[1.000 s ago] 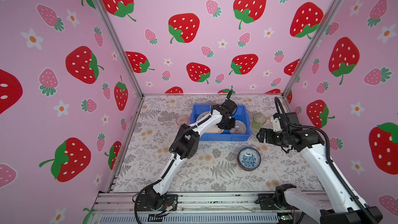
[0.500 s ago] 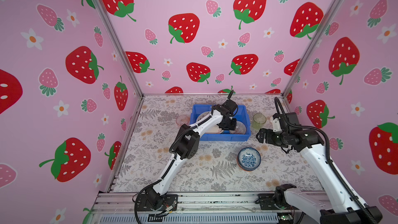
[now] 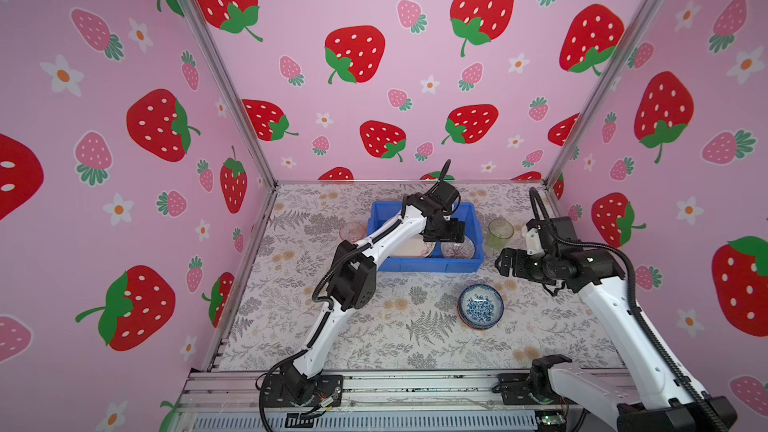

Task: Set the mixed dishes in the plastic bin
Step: 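Open the left gripper and raise it while the right grasps the blue-floral bowl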

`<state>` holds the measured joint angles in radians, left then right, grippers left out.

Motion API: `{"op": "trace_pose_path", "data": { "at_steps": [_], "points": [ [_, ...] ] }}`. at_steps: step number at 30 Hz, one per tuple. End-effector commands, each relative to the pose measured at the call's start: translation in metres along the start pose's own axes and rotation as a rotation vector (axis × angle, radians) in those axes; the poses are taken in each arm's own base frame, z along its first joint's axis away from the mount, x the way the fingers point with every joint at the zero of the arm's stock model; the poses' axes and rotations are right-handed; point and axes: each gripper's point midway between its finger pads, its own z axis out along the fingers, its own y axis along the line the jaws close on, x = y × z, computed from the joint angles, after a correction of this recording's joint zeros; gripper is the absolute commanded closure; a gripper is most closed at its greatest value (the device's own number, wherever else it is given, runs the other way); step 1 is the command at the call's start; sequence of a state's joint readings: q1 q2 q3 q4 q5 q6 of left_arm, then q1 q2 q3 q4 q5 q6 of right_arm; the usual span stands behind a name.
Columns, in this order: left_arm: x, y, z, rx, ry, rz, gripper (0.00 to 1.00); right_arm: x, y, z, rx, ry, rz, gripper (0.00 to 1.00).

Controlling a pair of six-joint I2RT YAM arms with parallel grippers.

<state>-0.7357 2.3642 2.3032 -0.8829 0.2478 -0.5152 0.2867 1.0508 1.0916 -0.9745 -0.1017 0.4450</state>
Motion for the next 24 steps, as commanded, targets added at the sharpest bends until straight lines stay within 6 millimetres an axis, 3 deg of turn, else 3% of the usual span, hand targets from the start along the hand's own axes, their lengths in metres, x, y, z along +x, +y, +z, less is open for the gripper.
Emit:
{"op": "trace_pose_path", "data": {
  "at_steps": [1,12,16,24],
  "points": [
    [-0.007,-0.02,-0.037,0.032,-0.046,0.04,0.08,0.016,-0.007,0.003,0.027,0.061,-0.001,0.05],
    [-0.009,-0.032,-0.103,0.059,-0.17,0.051,0.02,0.062,-0.006,0.018,0.028,0.173,0.014,0.16],
    [-0.003,-0.029,-0.119,0.059,-0.196,0.05,0.02,0.08,-0.002,0.025,0.043,0.215,0.001,0.2],
    [0.007,-0.015,-0.146,0.066,-0.243,0.011,0.01,0.101,0.002,0.04,0.082,0.273,-0.03,0.38]
  ]
}}
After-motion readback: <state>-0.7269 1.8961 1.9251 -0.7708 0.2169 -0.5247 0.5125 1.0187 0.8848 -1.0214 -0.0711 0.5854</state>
